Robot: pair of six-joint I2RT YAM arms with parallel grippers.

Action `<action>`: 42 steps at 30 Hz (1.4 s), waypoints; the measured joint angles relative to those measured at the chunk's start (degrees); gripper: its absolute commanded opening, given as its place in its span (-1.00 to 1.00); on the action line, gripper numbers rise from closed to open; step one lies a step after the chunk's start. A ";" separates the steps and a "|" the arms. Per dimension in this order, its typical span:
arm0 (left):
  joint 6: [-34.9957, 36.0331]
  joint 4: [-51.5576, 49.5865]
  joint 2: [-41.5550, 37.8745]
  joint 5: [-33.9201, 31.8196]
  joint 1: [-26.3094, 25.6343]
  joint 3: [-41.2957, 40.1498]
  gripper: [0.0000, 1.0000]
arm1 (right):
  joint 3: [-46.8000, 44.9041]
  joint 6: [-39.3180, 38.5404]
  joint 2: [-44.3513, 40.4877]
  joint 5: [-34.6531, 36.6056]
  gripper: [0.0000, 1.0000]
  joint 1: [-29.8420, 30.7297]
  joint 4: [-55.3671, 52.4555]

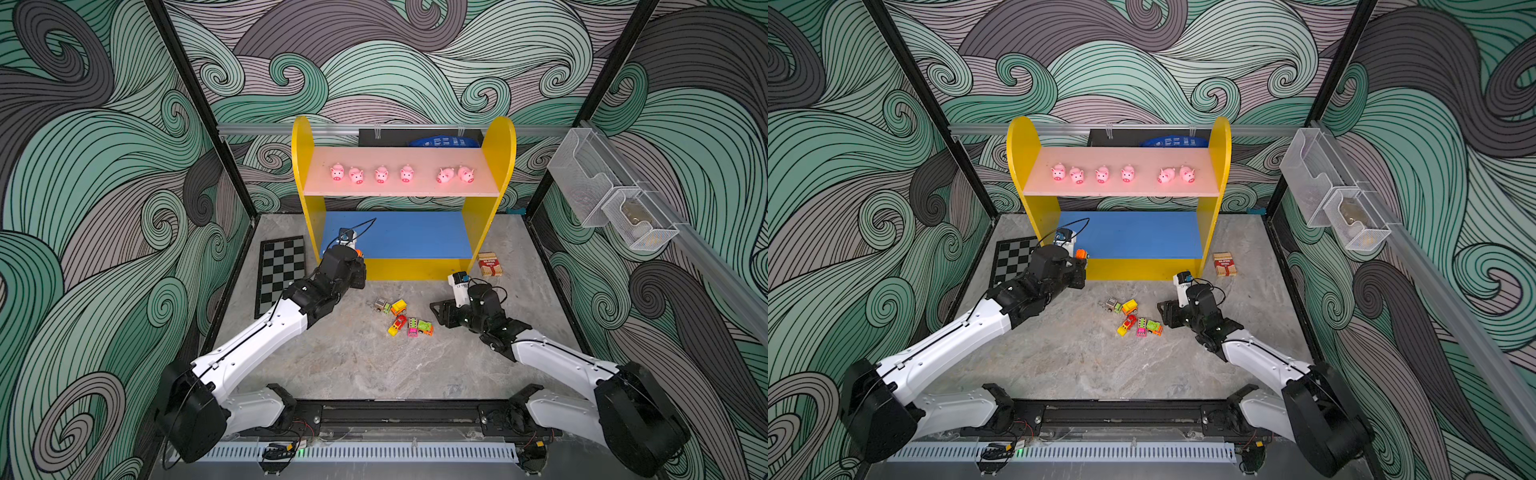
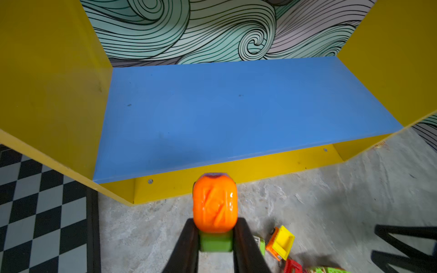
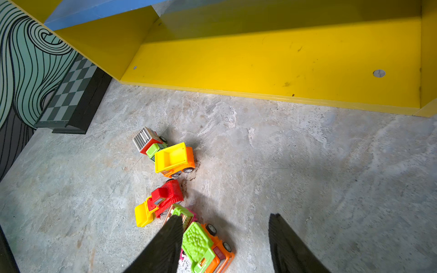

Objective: Organize plastic toys on shelves
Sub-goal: Place the plastic toy on the shelf.

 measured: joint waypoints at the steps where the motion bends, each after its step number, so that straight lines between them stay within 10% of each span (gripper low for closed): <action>1: 0.22 -0.02 1.16 -0.55 0.55 0.74 -0.63 | 0.00 0.02 0.00 0.00 0.23 0.00 0.00; 32: 4.98 7.15 19.04 1.81 12.31 7.21 -0.57 | 0.20 -0.02 0.94 -0.39 0.23 -0.04 0.07; 42: 5.31 7.89 20.59 2.69 12.74 8.63 -0.17 | 0.22 -0.02 1.09 -0.61 0.23 -0.04 0.07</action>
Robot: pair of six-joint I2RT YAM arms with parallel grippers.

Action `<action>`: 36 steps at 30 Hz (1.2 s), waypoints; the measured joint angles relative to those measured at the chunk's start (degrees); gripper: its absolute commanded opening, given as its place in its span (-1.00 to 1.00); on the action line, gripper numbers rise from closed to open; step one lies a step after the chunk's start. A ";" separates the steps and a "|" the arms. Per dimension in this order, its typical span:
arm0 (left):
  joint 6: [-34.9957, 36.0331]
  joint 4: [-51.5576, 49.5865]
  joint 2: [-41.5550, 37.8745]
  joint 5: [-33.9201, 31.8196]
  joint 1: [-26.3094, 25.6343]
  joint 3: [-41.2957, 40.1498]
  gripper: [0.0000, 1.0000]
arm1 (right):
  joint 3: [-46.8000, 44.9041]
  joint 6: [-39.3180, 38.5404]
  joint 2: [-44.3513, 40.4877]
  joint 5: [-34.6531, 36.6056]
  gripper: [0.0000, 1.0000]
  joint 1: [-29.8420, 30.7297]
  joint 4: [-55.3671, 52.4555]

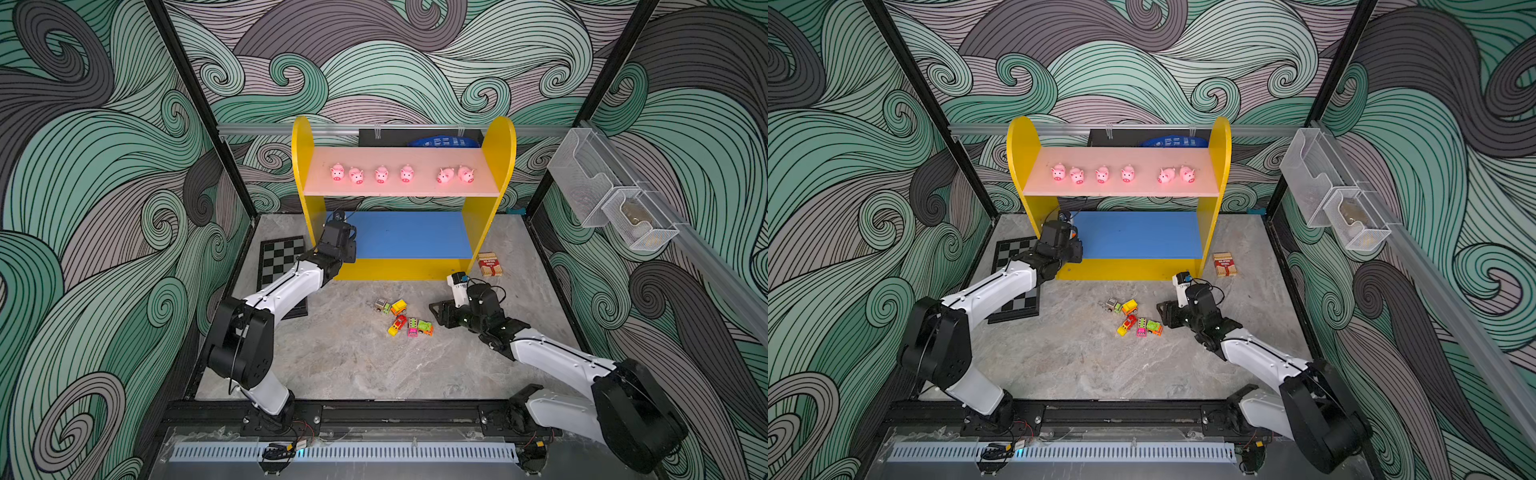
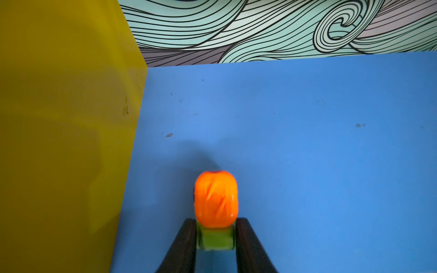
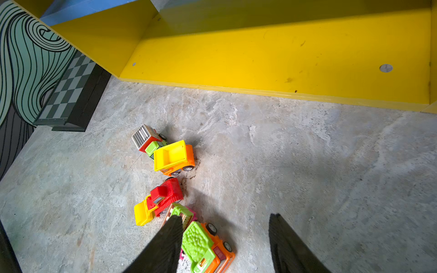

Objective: Organize plastic toys on shelves
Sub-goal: Place the plastic toy on the shelf, then pick up the plastic toy at the center of the board.

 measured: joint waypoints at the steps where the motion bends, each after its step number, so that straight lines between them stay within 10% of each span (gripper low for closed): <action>1: 0.04 -0.02 0.00 0.07 0.00 0.02 -0.12 | 0.00 0.02 0.00 0.00 0.24 0.00 -0.02; 16: -0.66 -6.40 -5.14 6.91 -0.02 -0.33 -0.01 | 0.00 -0.04 0.04 -0.92 0.24 0.00 0.00; 36: -14.36 -1.18 -23.56 31.43 -3.89 -32.02 -0.24 | 7.34 -3.56 10.51 -7.76 0.08 1.14 -0.04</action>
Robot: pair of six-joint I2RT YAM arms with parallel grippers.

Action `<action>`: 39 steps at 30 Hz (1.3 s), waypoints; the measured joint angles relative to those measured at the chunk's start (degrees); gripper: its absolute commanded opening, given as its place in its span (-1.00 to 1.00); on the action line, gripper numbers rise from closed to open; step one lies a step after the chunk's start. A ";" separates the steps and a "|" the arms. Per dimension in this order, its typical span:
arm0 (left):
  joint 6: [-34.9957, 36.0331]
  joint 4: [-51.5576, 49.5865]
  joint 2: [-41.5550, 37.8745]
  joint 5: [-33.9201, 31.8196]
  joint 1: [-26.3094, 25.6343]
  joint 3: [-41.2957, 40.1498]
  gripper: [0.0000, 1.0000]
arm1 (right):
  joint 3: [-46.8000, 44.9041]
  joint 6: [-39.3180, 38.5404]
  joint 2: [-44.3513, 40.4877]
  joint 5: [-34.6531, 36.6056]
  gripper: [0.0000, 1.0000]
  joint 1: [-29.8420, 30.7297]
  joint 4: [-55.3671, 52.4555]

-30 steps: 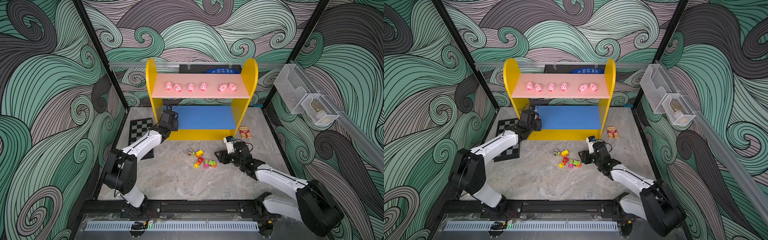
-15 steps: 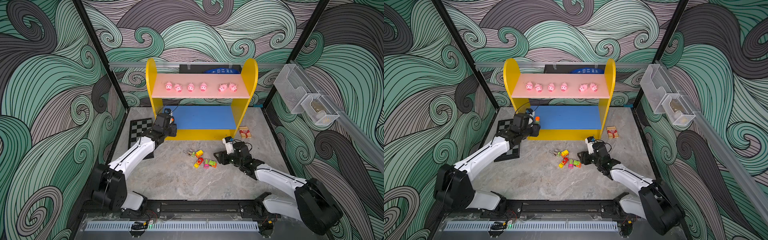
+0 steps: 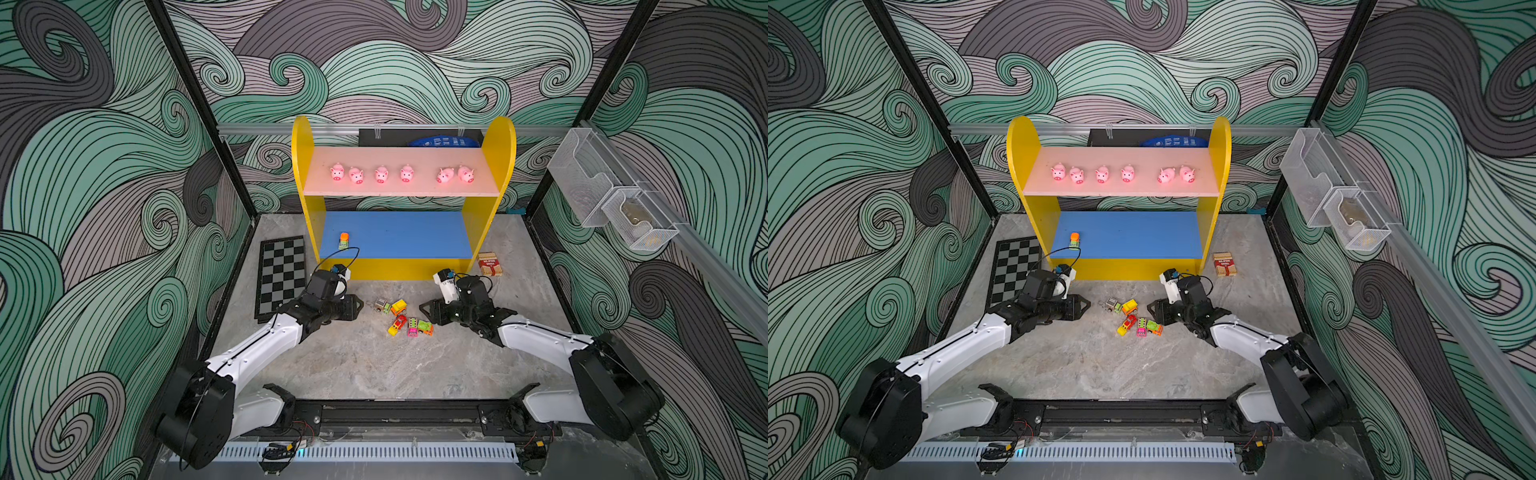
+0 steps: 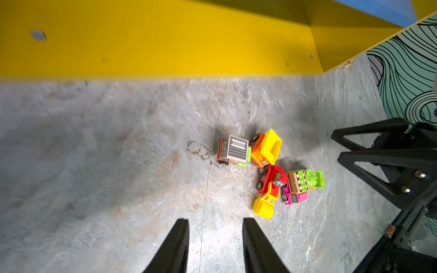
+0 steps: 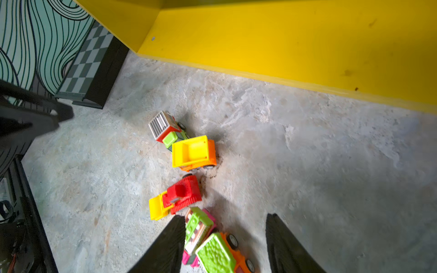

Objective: Organize plastic toys on shelves
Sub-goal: Pick up the plastic toy at the center of the board.

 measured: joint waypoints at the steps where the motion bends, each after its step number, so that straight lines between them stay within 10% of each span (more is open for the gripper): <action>1: -1.14 1.62 0.50 1.11 0.00 -1.22 -0.30 | 1.27 -0.33 1.01 0.02 0.04 0.37 -0.02; 12: -8.28 15.17 9.03 8.24 -0.59 -4.61 -0.62 | 16.39 -3.91 14.12 1.44 -0.59 6.69 -2.45; 39: -10.54 26.18 25.83 9.84 -1.14 0.42 -0.85 | 33.79 -7.43 31.69 10.75 -0.63 13.49 -14.16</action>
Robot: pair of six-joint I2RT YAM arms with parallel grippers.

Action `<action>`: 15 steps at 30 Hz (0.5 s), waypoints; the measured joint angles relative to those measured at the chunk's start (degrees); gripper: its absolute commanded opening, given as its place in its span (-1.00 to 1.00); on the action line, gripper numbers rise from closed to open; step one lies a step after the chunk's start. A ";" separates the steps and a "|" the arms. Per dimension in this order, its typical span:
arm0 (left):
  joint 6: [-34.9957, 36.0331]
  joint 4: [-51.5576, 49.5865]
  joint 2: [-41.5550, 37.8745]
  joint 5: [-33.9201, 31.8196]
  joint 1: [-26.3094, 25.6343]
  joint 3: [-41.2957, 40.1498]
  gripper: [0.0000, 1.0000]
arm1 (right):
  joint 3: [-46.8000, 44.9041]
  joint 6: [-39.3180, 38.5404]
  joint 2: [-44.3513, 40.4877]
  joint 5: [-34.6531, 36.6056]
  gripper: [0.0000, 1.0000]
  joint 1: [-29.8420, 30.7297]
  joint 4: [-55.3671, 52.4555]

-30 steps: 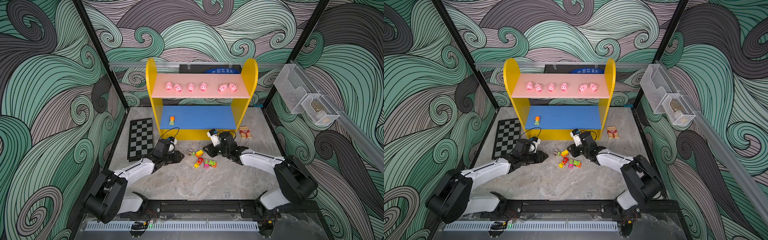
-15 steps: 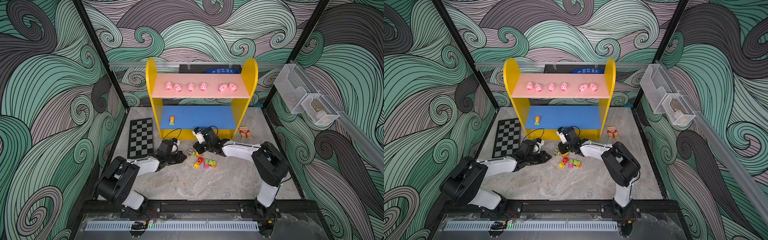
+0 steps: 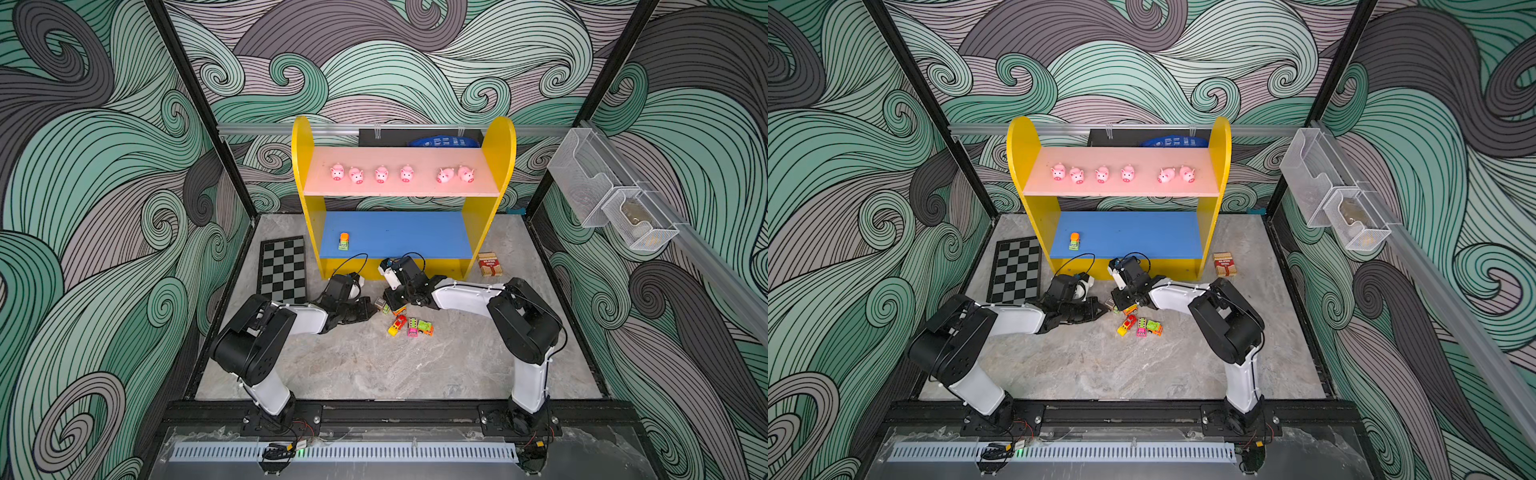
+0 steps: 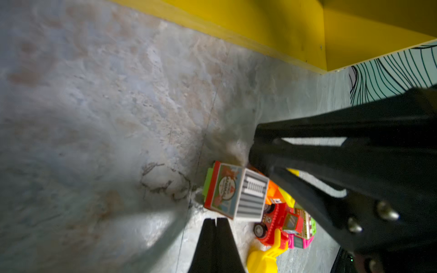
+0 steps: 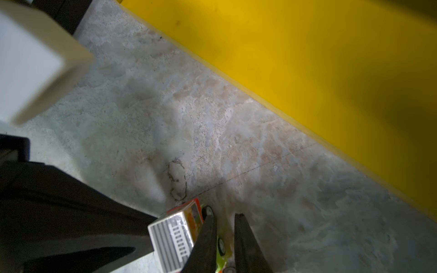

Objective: Organize plastic toys on shelves
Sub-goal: Pick up the plastic toy at the center of the board.

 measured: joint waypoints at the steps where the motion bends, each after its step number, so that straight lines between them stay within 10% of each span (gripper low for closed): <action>1: 0.00 0.11 0.17 -0.11 0.00 0.15 -0.84 | 0.00 -0.09 0.00 -0.07 -0.63 0.17 -0.17; 15: 1.05 -2.64 1.46 -5.49 0.00 2.01 -0.58 | -1.31 -0.09 -0.33 -2.71 -0.61 0.28 -0.96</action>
